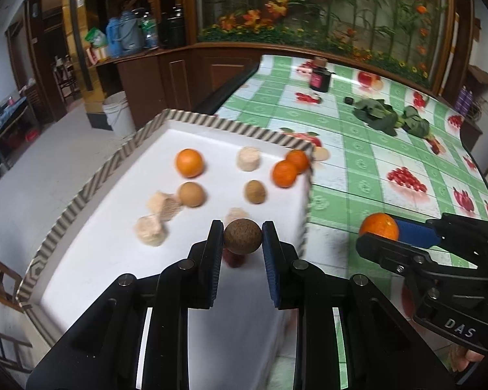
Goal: Organize fruits
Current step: 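Carry the kiwi and orange into the white tray and open both grippers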
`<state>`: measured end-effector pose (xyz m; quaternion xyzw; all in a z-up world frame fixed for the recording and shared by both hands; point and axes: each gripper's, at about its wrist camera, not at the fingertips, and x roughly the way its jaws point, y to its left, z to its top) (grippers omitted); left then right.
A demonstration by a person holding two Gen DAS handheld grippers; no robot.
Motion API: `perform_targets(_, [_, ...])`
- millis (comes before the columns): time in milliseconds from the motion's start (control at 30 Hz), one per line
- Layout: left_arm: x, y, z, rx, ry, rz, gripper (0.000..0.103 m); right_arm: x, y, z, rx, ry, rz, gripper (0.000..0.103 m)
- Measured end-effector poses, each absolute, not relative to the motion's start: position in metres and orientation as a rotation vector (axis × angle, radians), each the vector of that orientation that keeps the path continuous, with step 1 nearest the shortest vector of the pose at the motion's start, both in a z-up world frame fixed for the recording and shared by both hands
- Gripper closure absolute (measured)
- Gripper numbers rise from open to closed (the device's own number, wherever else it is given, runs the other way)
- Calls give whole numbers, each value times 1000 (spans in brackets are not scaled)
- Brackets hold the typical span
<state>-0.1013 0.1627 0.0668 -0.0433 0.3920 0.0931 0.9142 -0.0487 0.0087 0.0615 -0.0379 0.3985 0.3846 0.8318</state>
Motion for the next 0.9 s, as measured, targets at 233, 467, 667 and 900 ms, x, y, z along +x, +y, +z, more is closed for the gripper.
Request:
perform_targets(233, [-114, 185, 66, -109, 803, 228, 80, -61, 35, 65, -125, 841, 850, 73])
perform_targets(467, [-124, 204, 65, -126, 802, 259, 80, -72, 57, 69, -164, 828, 884, 73])
perform_targets(667, [-130, 216, 63, -132, 810, 272, 80, -80, 72, 69, -189, 834, 912, 73])
perform_targets(900, [-138, 240, 50, -173, 852, 295, 80, -86, 96, 62, -236, 857, 955, 73])
